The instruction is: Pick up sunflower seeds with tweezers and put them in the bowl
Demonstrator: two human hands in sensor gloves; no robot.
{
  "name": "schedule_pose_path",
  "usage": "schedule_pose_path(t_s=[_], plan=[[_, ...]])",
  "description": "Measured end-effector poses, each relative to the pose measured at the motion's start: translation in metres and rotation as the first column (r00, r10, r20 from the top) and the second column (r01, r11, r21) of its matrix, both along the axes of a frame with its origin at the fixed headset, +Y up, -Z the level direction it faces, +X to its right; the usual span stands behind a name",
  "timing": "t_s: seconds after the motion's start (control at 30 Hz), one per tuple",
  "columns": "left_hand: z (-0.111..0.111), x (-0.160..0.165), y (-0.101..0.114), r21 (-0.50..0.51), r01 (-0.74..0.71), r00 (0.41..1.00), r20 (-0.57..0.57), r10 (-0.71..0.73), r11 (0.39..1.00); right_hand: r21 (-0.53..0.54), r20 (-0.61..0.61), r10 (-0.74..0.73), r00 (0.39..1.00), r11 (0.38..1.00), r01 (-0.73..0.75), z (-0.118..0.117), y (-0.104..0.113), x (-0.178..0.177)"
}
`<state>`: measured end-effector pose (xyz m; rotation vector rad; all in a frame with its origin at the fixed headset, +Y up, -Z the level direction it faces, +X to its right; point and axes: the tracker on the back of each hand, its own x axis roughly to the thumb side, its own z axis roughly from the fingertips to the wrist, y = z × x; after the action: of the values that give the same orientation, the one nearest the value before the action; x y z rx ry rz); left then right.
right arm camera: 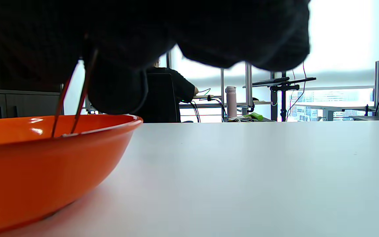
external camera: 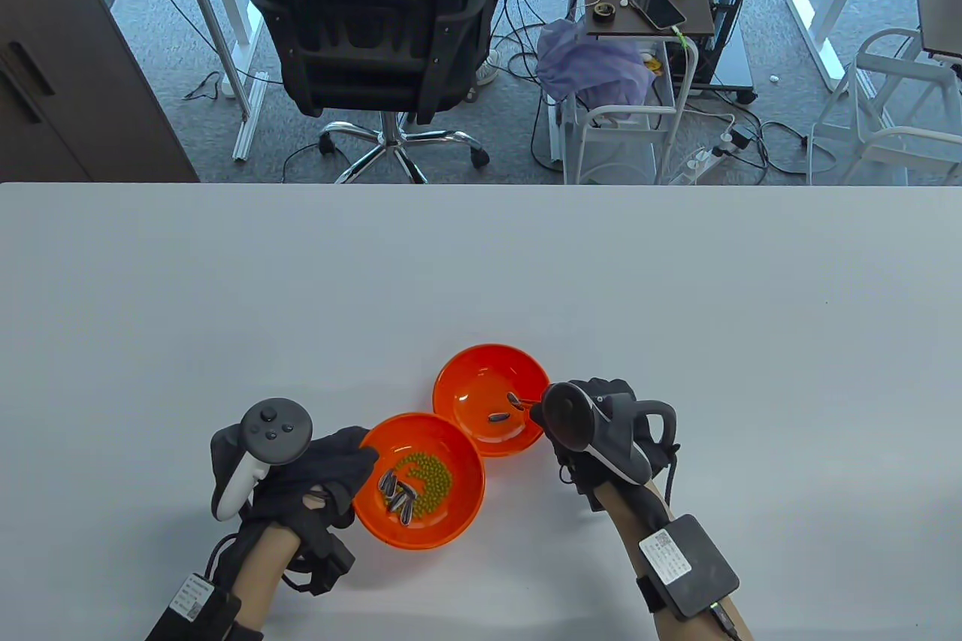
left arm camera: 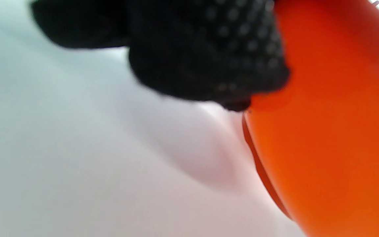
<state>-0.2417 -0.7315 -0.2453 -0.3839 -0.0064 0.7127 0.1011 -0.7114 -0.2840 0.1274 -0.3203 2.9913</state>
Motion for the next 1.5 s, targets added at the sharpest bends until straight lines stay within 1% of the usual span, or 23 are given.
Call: schedule_pose_path(t_s=[0.13,0.4,0.47,0.6,0.73,0.9,1.03,1.2,1.5], plan=[[0.0,0.0,0.0,0.0,0.0,1.0,0.0,0.0,1.0,-0.032,0.033,0.047,0.998,0.998,-0.046,-0.002,-0.001,0.001],[0.0,0.0,0.0,-0.002,0.005,1.0,0.001,-0.005,1.0,0.004,0.028,-0.022,0.999,1.0,0.022,0.001,0.005,0.002],[0.0,0.0,0.0,-0.002,0.005,1.0,0.001,-0.005,1.0,0.021,0.007,-0.08,0.997,0.997,0.079,0.004,0.009,0.001],[0.0,0.001,0.0,-0.003,0.005,1.0,0.003,-0.005,1.0,0.065,-0.078,-0.185,0.98,0.98,0.191,0.014,0.024,-0.01],[0.0,0.001,0.0,-0.001,0.005,1.0,0.002,-0.005,1.0,0.022,-0.185,-0.219,0.958,0.974,0.227,0.025,0.032,-0.028],[0.0,0.001,0.0,0.002,0.004,1.0,0.0,-0.004,1.0,-0.019,-0.307,-0.157,0.939,0.987,0.159,0.041,0.031,-0.058],[0.0,0.001,0.0,0.003,0.003,1.0,0.0,-0.003,1.0,-0.059,-0.368,-0.113,0.923,0.993,0.098,0.049,0.025,-0.074],[0.0,0.001,0.0,0.007,0.003,1.0,0.0,-0.003,1.0,-0.074,-0.395,-0.089,0.914,0.995,0.065,0.055,0.021,-0.083],[0.0,0.001,0.0,0.007,-0.007,1.0,0.007,0.007,1.0,-0.057,-0.412,-0.051,0.91,0.998,0.03,0.06,0.017,-0.09]])
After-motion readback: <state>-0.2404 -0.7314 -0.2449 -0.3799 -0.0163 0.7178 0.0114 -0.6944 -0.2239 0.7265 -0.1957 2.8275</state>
